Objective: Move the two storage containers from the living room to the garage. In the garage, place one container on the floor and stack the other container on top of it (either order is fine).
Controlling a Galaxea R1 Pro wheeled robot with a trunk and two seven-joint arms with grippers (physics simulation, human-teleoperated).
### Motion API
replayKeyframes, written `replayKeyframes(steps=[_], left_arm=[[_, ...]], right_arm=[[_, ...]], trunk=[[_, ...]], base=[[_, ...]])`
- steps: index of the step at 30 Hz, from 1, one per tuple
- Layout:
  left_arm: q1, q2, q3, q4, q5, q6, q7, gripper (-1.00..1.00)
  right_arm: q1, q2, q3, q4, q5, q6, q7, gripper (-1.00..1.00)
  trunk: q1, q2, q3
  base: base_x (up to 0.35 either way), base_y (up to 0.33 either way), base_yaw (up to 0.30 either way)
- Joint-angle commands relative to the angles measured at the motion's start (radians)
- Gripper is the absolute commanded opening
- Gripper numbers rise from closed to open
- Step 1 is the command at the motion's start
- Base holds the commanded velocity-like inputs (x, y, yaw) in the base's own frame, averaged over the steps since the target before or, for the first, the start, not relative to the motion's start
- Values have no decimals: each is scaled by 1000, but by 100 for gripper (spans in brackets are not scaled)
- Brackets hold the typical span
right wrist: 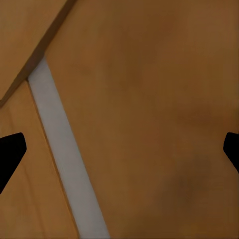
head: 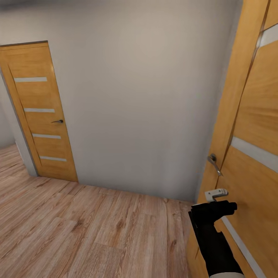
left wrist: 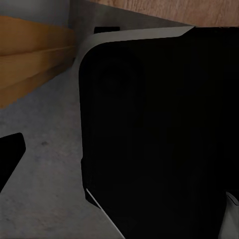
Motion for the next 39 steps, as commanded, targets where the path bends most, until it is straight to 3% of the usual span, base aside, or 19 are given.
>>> replayKeyframes(steps=[1,39], left_arm=[[0,0,0,0,0,-1,0,100],[0,0,0,0,0,-1,-1,100]], right_arm=[[-1,0,-6,0,8,9,-6,100],[-2,-10,-62,0,9,9,-6,100]], trunk=[[0,-1,-1],[0,-1,-1]], base=[[0,0,0],[0,0,0]])
